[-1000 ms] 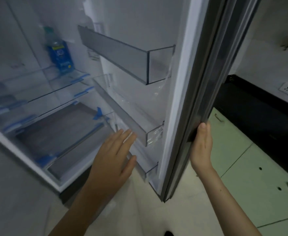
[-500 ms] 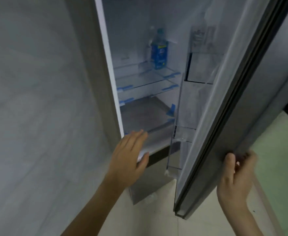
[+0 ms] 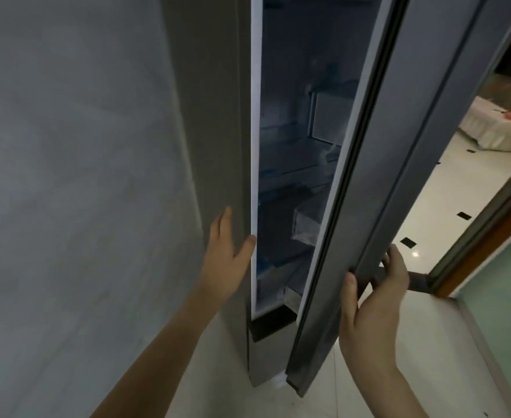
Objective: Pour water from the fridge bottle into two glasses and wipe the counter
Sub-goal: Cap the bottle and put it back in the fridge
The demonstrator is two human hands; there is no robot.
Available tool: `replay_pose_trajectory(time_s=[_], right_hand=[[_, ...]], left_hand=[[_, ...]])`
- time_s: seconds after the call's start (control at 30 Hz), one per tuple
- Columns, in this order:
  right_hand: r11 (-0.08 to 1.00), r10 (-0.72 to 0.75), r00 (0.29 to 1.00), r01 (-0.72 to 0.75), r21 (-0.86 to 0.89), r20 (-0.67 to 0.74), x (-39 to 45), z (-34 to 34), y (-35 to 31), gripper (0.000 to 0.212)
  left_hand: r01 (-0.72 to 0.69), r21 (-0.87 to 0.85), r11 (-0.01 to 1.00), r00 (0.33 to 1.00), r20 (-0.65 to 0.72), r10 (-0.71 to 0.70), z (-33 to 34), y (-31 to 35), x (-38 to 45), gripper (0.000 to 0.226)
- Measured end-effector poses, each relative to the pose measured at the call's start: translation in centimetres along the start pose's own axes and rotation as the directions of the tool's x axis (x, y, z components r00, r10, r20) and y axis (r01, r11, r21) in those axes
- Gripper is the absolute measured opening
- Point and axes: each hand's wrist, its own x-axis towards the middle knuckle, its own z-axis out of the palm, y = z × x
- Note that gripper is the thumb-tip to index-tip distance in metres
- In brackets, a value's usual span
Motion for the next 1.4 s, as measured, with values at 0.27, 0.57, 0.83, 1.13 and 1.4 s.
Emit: replay_pose_trajectory(time_s=[0.27,0.57,0.83,1.13,1.4], right_hand=[[0.998,0.038,0.981,-0.046,-0.04,-0.19,0.0,7.0,-2.6,0.06],[0.985,-0.069,0.981,0.039,-0.169,-0.18,1.4,11.8,-3.5,0.047],[0.967,-0.002,0.977,-0.052,-0.251,-0.211,3.5,18.9,-5.1,0.058],[0.965,-0.078,0.973,0.018,-0.262,-0.217,4.1,21.0,-4.7,0.06],[0.954,-0.067,0.995,0.041,-0.298,-0.076,3.3,18.0,-4.4,0.06]], left_hand=[[-0.146,-0.098,0.984,0.968,0.192,0.163,-0.7,-3.2,5.5,0.069],[-0.193,-0.246,0.95,0.957,0.165,0.237,-0.7,-5.1,7.0,0.06],[-0.211,-0.3,0.93,0.95,0.162,0.267,-1.6,-5.8,7.7,0.061],[-0.244,-0.258,0.935,0.93,0.213,0.301,-2.3,-6.0,8.1,0.063],[-0.324,-0.136,0.936,0.889,0.296,0.35,-3.3,-6.1,8.8,0.063]])
